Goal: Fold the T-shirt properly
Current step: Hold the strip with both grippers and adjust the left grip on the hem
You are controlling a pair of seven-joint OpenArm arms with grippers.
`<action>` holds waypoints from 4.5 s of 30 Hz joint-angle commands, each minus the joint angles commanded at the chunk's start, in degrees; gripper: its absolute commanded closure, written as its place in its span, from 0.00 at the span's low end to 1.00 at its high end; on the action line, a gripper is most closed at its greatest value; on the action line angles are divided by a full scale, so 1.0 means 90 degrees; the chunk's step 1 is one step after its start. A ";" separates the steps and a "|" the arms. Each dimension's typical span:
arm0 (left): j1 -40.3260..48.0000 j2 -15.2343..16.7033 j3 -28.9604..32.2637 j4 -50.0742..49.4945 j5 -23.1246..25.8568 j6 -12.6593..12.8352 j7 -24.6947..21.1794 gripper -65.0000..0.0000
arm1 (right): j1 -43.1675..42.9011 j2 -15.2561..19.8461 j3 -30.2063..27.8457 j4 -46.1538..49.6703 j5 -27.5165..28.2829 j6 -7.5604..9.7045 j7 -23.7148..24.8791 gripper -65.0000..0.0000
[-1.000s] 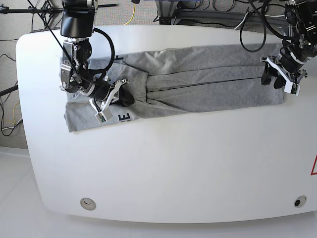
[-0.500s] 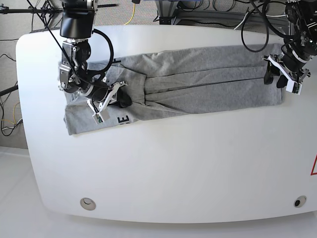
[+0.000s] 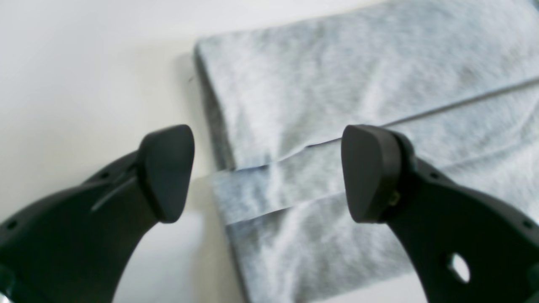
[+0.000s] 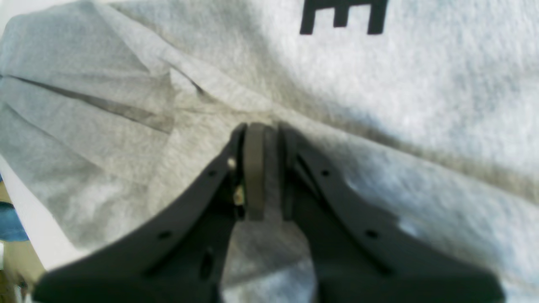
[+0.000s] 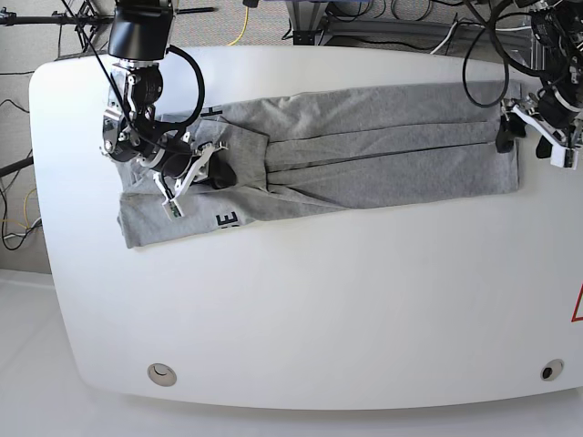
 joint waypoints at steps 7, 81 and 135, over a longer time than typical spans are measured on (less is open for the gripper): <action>0.0131 0.0001 0.0046 0.0078 -0.0053 0.0000 -0.0046 0.21 | 0.0000 0.0006 -0.0163 0.0649 -0.0149 0.0000 -0.0084 0.91; -0.1223 -0.0264 0.0115 -0.1845 -0.0201 0.0000 0.0631 0.30 | 0.0014 -0.0115 -0.0162 -0.0228 -0.0521 0.0000 0.0272 0.91; -0.1197 -0.0178 0.0337 -0.2604 -0.0559 0.0000 0.0869 0.67 | -0.0092 -0.0200 -0.0144 -0.0245 -0.0630 0.0000 -0.0005 0.92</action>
